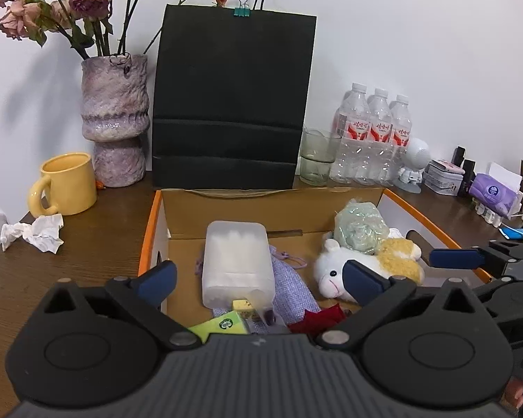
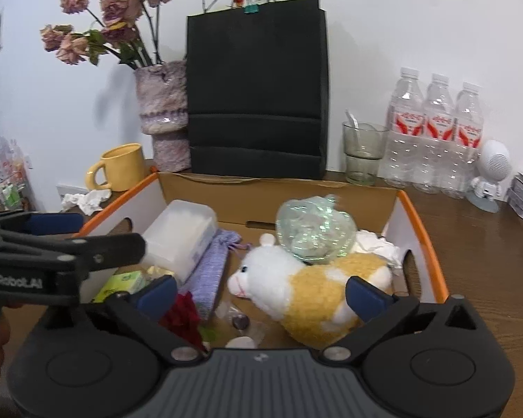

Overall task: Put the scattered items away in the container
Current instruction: 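Lower the sachet into the box with the left tool while the right tool drops the cap in, then withdraw both tools toward the small clear wrapper and the black carabiner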

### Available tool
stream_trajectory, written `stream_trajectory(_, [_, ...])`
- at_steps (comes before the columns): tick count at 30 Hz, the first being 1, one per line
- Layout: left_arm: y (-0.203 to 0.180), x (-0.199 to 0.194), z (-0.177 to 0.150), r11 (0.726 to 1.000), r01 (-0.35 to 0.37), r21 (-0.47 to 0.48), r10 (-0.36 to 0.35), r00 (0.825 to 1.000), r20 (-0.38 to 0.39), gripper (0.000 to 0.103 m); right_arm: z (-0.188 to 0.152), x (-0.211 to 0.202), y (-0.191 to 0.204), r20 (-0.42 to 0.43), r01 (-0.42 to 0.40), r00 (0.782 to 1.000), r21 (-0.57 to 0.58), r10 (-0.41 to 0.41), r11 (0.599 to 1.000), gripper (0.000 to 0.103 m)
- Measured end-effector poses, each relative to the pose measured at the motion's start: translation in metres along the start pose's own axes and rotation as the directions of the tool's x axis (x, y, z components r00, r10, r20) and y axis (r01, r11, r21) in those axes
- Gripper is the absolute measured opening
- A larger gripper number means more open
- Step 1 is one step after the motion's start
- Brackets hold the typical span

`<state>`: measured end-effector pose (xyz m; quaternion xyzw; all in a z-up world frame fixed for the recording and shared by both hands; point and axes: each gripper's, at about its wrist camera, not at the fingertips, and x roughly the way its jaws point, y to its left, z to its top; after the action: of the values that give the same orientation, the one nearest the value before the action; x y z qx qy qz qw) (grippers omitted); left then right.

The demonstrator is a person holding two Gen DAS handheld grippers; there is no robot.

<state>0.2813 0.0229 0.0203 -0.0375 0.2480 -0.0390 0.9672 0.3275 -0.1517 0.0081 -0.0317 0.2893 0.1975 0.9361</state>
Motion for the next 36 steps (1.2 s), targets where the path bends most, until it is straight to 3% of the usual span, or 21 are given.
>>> stream_trajectory(10, [0.0, -0.01, 0.003, 0.999, -0.033, -0.007, 0.034, 0.999, 0.023, 0.103, 0.002, -0.015, -0.012, 0.017, 0.018, 1.0, 0.02, -0.018, 1.0, 0.103])
stream_trajectory(19, [-0.008, -0.037, 0.001, 1.0, 0.006, 0.0, -0.006, 0.998, 0.058, 0.103, -0.012, -0.065, -0.042, 0.078, 0.061, 0.995, 0.041, -0.064, 0.997, 0.103])
stream_trajectory(28, [-0.044, -0.051, -0.031, 0.991, 0.135, 0.019, -0.134, 0.99, -0.044, 0.103, -0.055, -0.076, -0.067, -0.024, 0.115, 0.993, 0.018, -0.115, 0.993, 0.103])
stream_trajectory(36, [-0.107, -0.014, -0.058, 0.984, 0.167, 0.056, -0.155, 0.971, -0.181, 0.103, -0.08, -0.065, -0.087, -0.087, 0.118, 0.989, -0.013, -0.119, 0.993, 0.101])
